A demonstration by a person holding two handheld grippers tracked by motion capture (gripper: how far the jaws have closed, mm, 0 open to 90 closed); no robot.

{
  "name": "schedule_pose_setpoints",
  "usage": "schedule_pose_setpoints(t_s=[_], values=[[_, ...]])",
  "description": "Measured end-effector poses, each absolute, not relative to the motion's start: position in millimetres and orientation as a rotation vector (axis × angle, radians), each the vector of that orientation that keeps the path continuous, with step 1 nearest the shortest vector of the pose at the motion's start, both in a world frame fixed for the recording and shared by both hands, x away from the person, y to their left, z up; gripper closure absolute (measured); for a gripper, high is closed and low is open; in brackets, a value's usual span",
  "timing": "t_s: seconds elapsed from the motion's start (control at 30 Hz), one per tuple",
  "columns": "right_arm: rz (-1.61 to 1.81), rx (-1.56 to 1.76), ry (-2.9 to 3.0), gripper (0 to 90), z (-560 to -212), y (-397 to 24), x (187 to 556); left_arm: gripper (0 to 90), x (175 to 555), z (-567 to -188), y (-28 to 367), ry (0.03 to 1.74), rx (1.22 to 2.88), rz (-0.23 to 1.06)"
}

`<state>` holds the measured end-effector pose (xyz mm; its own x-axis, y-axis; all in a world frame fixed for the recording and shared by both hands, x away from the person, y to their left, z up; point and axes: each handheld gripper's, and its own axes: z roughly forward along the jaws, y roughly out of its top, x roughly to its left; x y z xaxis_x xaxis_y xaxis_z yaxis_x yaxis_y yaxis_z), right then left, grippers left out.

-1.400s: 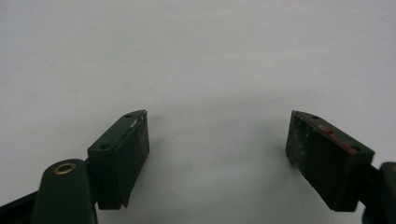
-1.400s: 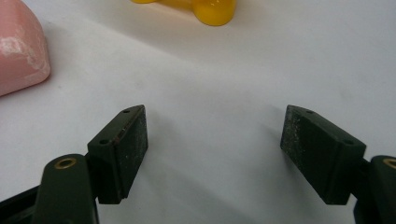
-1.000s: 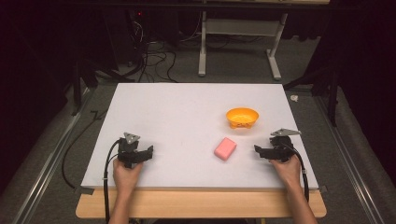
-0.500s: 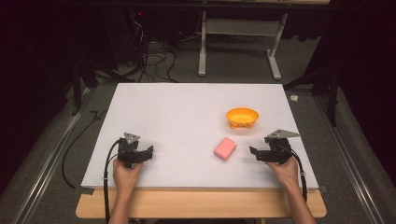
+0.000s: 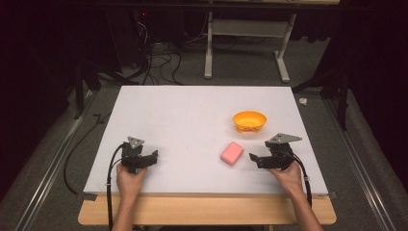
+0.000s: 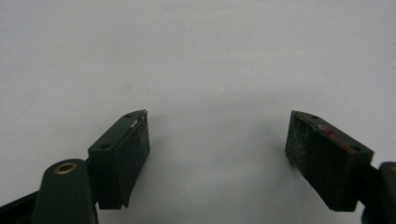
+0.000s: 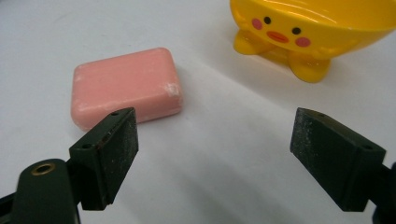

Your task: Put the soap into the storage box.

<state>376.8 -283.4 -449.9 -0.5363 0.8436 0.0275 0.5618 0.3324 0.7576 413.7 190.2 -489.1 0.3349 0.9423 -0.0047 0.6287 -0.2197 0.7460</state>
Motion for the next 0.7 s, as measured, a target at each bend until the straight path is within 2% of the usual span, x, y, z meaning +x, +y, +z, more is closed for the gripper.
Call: schedule_pose_setpoints(t_s=[0.7], values=[[1.067,1.138,2.334,12.5,-446,-248,386,22.0,414,-489,190,1.376,1.945,0.609]])
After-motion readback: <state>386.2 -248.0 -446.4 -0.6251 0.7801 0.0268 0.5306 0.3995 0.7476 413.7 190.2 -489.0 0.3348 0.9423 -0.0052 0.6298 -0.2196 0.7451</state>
